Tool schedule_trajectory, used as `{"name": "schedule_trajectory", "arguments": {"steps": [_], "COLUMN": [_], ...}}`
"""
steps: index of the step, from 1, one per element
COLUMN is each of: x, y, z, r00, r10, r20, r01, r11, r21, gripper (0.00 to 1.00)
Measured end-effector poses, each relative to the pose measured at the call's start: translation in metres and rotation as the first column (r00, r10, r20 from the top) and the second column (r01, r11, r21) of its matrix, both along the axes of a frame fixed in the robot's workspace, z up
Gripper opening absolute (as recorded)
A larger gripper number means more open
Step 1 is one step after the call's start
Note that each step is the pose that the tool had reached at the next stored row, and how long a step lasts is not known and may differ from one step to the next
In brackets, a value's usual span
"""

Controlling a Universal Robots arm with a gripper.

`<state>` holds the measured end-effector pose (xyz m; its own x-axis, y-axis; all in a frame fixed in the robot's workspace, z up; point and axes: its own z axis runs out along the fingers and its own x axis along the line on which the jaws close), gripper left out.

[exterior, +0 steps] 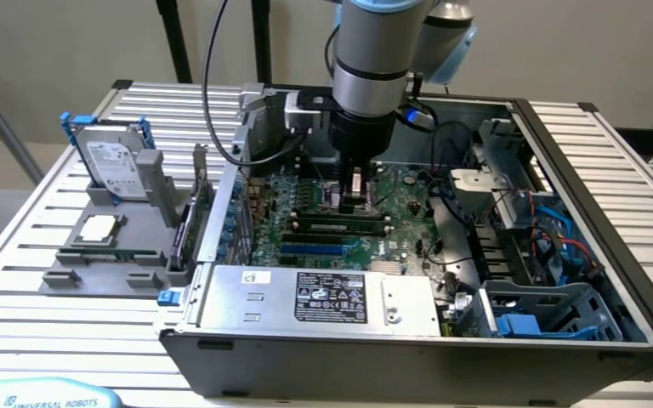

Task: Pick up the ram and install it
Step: 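Press down the ram until it locks into place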

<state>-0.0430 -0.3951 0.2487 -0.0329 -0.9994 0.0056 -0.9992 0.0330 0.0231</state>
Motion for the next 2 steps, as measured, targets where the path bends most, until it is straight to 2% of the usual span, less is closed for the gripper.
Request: {"name": "schedule_trajectory", "arguments": {"steps": [2], "x": [0.0], "y": [0.0], "z": [0.0], "r00": [1.0], "r10": [0.0], "r20": [0.0], "r01": [0.0], "r11": [1.0], "r21": [0.0], "gripper": [0.11]}}
